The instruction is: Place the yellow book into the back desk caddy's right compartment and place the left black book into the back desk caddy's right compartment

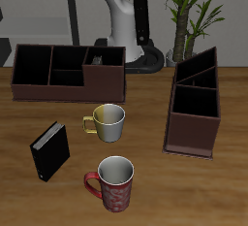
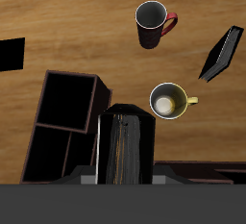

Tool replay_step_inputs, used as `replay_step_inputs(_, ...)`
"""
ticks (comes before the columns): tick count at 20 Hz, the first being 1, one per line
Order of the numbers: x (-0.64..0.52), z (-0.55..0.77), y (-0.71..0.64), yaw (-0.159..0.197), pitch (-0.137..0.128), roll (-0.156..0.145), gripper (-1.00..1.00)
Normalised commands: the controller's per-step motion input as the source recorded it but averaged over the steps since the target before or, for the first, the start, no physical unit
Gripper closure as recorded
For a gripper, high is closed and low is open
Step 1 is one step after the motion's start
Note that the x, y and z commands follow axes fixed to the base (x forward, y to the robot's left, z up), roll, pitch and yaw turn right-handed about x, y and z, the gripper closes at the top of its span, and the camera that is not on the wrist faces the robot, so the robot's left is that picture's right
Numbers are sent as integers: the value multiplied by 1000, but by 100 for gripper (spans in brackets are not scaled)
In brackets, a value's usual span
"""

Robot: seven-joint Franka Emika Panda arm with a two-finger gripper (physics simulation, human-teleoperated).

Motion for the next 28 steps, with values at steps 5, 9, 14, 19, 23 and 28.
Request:
replay_step_inputs(5, -679, -103, -37, 71, -34, 27, 100)
replay_step_inputs(9, -585, -285, -372, 8, 6, -65, 100)
replay_step_inputs(14, -440, -74, -346, -19, -1, -70, 100)
replay_step_inputs(19, -388, -42, -189, -21, -4, -28, 100)
replay_step_inputs(23, -264, -239, -221, -14, 42, -35, 100)
replay_step_inputs(28, -147, -258, -70, -11, 31, -34, 100)
